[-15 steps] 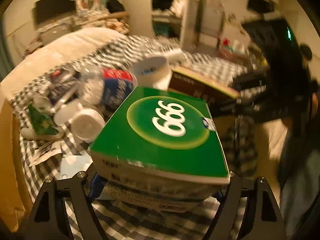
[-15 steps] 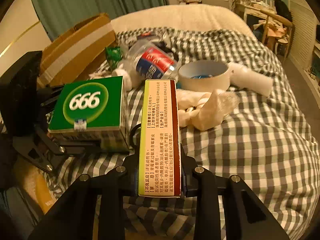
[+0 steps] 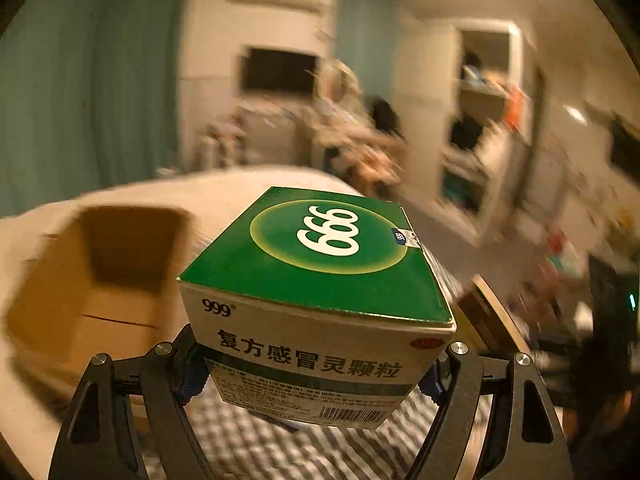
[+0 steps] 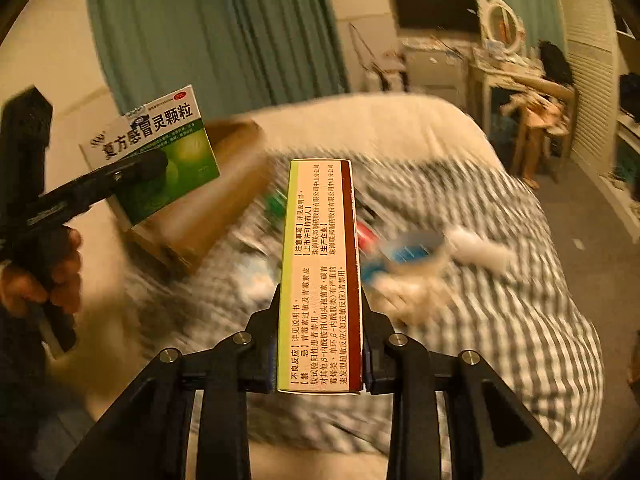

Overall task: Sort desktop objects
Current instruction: 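Drop the green box from the left tool while the right drops the yellow box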

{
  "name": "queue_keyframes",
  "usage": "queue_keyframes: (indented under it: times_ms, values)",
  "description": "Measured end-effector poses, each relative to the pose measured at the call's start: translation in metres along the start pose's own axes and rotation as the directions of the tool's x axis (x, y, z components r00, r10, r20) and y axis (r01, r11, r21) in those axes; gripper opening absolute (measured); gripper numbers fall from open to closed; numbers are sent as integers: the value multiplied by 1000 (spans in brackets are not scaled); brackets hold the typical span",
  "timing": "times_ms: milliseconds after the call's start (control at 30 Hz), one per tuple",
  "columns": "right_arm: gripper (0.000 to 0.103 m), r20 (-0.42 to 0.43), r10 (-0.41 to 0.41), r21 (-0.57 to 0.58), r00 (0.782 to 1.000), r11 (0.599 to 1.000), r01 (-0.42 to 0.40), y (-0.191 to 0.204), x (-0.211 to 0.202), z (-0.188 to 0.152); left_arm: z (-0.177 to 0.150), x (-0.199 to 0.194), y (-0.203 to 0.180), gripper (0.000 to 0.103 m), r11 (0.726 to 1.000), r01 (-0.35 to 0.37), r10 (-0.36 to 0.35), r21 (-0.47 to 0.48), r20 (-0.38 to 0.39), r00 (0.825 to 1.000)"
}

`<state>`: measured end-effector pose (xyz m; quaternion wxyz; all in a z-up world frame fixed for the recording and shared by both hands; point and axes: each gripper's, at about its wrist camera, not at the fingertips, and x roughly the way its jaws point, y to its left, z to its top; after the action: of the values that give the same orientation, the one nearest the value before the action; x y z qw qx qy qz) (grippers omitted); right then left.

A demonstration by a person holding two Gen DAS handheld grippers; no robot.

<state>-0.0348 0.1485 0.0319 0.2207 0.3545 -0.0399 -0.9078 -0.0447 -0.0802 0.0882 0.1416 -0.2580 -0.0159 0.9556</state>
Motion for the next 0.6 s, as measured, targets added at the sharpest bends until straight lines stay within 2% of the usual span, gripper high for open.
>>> queue_keyframes:
  times_ms: [100,133,200,267,333,400,500,600]
  values:
    - [28,57,75,-49,996,996,-72,33,-7,42,29,-26,43,82,990,-84,91,-109,60,994]
    - [28,74,107,-67,992,993,-102,48,-5,58,36,-32,63,83,980,-136,147,-145,73,986]
    - [28,89,161,-97,983,984,-152,73,4,84,41,-32,95,83,961,-200,216,-189,68,974]
    - [28,97,204,-119,974,974,-192,98,23,109,38,-26,131,83,930,-283,301,-233,49,952]
    - [28,87,240,-128,967,965,-228,123,51,129,30,-16,150,83,911,-345,358,-226,18,934]
    - [28,62,273,-127,960,956,-264,147,86,145,15,-1,169,83,905,-371,374,-210,-26,927]
    - [28,25,277,-112,960,955,-273,169,134,159,1,16,205,83,900,-352,347,-256,-65,936]
    - [28,-1,282,-50,959,958,-281,175,174,166,-9,23,224,84,898,-337,334,-284,-60,941]
